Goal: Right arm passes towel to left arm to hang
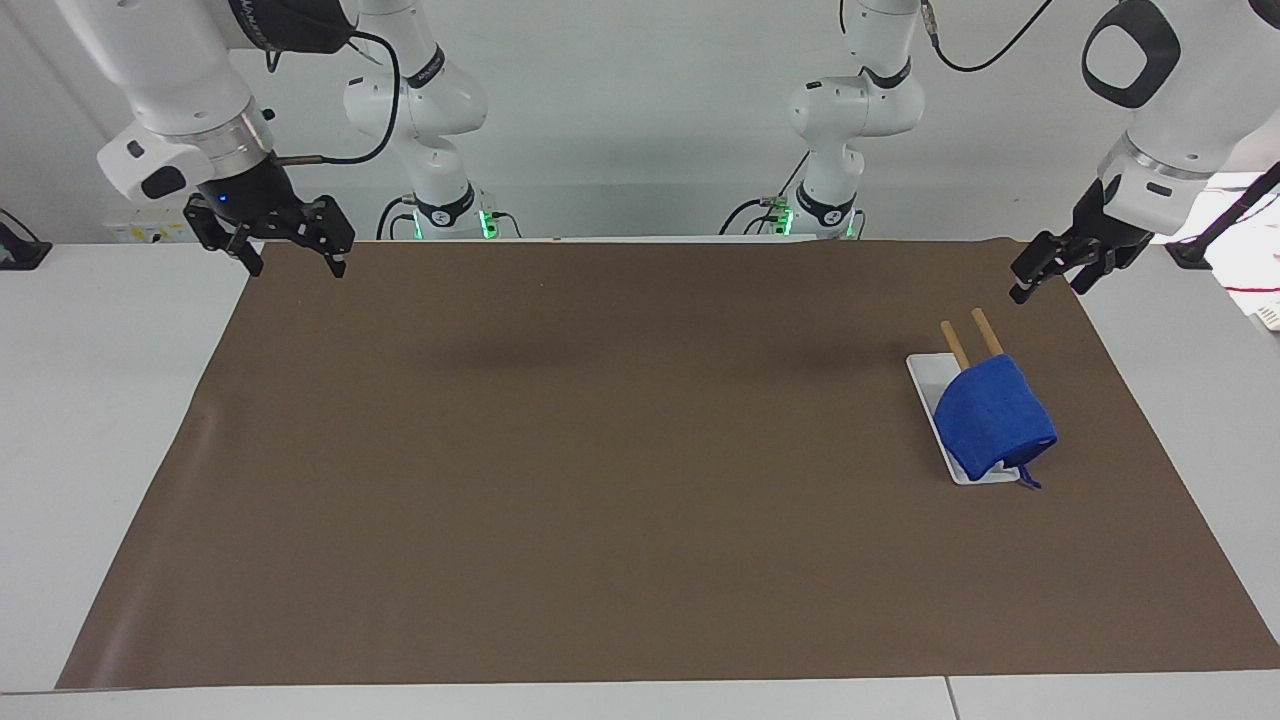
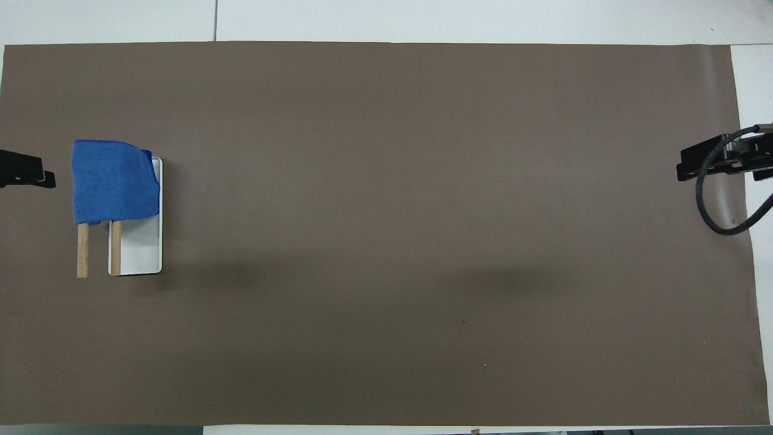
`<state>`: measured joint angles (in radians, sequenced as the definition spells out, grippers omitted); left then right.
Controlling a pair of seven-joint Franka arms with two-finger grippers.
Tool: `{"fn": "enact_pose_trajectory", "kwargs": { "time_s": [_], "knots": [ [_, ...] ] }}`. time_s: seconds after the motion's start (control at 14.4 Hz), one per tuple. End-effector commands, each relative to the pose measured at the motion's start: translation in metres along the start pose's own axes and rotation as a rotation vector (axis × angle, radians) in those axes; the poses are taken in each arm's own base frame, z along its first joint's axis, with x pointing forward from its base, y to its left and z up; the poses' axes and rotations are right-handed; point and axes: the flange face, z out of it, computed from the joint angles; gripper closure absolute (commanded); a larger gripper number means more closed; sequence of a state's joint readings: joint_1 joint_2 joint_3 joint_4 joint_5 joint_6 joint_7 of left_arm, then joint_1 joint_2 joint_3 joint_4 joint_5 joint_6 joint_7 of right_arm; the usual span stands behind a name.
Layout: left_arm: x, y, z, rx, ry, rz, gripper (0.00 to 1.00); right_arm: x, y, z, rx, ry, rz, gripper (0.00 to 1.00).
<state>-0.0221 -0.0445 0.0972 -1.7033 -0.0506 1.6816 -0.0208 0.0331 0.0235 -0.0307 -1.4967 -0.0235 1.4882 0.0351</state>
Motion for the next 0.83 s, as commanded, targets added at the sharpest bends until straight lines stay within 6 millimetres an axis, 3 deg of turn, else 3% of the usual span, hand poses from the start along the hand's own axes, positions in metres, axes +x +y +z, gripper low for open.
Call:
{"fn": "enact_pose_trajectory", "kwargs": {
  "time_s": [0.0, 0.42, 0.62, 0.76],
  "knots": [
    [-0.005, 0.011, -0.005, 0.001, -0.051, 0.042, 0.00, -0.004, 0.003, 0.001, 0.004, -0.014, -0.010, 0.00],
    [-0.017, 0.012, -0.013, -0.003, -0.064, 0.055, 0.00, -0.004, 0.003, 0.001, 0.002, -0.014, -0.010, 0.00],
    [-0.007, 0.006, -0.013, 0.000, -0.045, 0.044, 0.00, -0.004, 0.003, 0.001, 0.004, -0.014, -0.010, 0.00],
    [0.011, 0.006, -0.019, 0.003, -0.037, 0.039, 0.00, -0.004, 0.003, 0.001, 0.004, -0.014, -0.010, 0.00]
  ]
}}
